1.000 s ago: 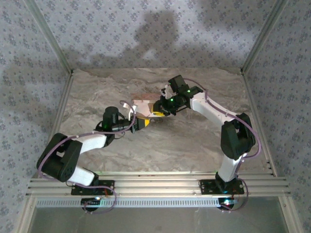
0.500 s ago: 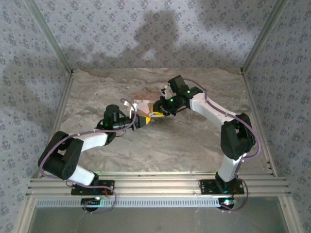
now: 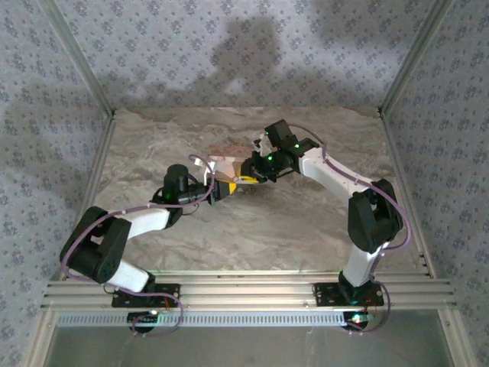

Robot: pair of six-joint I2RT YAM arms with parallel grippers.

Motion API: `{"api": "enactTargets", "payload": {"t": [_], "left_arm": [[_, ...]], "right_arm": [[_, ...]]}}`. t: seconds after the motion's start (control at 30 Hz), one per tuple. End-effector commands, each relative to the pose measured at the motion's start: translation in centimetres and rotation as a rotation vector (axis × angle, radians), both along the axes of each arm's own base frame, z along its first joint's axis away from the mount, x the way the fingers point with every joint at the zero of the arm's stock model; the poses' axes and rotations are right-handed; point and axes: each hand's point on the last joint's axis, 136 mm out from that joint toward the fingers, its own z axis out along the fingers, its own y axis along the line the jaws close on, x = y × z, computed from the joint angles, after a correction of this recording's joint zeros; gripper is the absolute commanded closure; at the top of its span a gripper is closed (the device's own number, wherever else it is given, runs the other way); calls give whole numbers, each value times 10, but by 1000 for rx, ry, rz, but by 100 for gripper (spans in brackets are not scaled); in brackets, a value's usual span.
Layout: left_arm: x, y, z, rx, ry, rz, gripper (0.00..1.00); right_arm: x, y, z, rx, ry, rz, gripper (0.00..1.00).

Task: Unlock a padlock with a key

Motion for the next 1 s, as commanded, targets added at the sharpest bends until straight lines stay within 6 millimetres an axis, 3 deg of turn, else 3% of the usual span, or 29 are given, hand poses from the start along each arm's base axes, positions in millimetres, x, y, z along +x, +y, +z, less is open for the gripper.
{"api": "enactTargets", "payload": {"t": [0.0,0.97], "left_arm": [[6,3,-6,18,20,42,100],[4,-13,-11,10,60,-4,100]], "right_arm": [[0,4,40,81,-110,19,100],[1,11,32,89,-105,18,100]]}}
